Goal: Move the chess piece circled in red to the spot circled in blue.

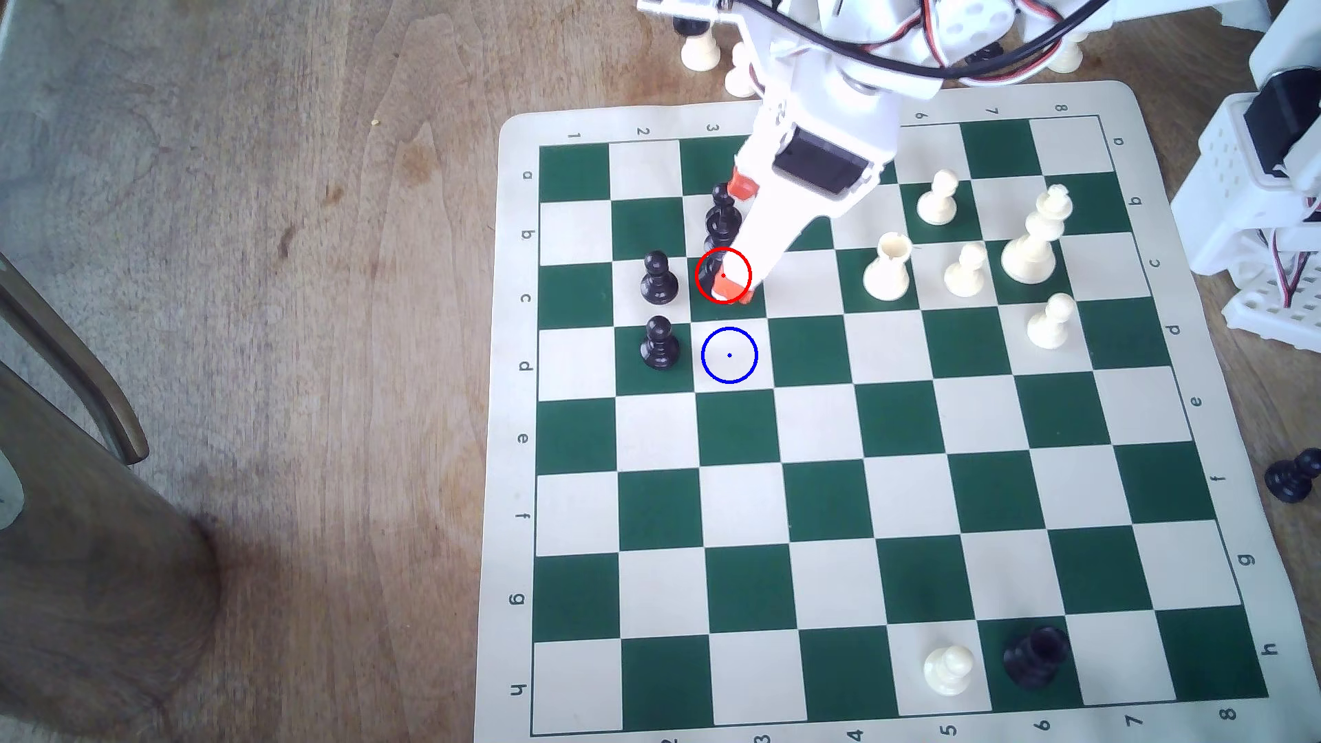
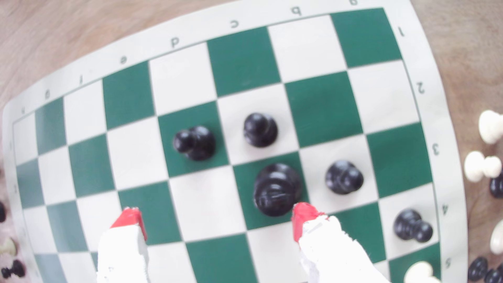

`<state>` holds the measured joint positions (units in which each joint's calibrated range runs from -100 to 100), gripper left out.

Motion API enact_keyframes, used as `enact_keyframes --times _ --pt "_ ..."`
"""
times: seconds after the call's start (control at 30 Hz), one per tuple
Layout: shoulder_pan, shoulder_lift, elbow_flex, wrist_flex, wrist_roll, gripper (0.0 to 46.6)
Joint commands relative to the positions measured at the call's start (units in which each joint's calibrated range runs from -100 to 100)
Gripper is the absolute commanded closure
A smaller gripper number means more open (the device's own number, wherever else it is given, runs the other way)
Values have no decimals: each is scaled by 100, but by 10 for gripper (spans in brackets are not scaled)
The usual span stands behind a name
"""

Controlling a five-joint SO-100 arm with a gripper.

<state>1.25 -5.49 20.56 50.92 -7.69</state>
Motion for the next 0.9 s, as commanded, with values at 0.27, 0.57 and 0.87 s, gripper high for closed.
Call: enact_keyframes --times 0.27,0.57,0.87 --pt "176 -207 337 -432 83 185" --pt "184 107 365 -792 49 194" --pt "207 388 247 -1119 0 201"
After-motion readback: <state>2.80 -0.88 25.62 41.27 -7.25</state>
